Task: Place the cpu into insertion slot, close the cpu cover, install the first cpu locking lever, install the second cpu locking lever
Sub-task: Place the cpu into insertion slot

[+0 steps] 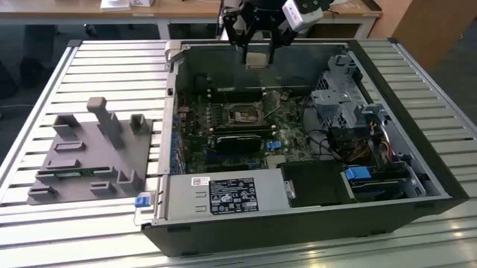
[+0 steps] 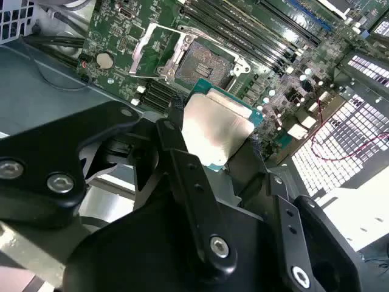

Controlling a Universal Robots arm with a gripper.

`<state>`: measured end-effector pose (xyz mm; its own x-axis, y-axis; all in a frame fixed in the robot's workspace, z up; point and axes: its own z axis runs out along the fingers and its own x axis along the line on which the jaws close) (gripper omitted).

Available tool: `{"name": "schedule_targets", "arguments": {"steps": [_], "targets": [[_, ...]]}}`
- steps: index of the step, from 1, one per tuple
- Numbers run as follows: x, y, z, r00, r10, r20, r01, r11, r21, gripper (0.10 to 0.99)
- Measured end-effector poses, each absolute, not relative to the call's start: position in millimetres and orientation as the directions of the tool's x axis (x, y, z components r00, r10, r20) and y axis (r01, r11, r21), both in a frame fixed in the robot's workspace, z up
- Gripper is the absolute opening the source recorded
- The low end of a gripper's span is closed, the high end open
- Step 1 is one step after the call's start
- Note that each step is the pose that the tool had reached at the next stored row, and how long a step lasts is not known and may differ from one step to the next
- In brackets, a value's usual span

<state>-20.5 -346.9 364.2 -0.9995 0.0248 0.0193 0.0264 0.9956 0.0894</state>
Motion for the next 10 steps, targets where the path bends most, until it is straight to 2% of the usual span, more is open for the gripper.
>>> {"name": "schedule_targets", "arguments": {"steps": [10], "targets": [[-20.5, -346.9, 364.2, -0.999, 0.038, 0.019, 0.04, 0.995, 0.089, 0.541]]}}
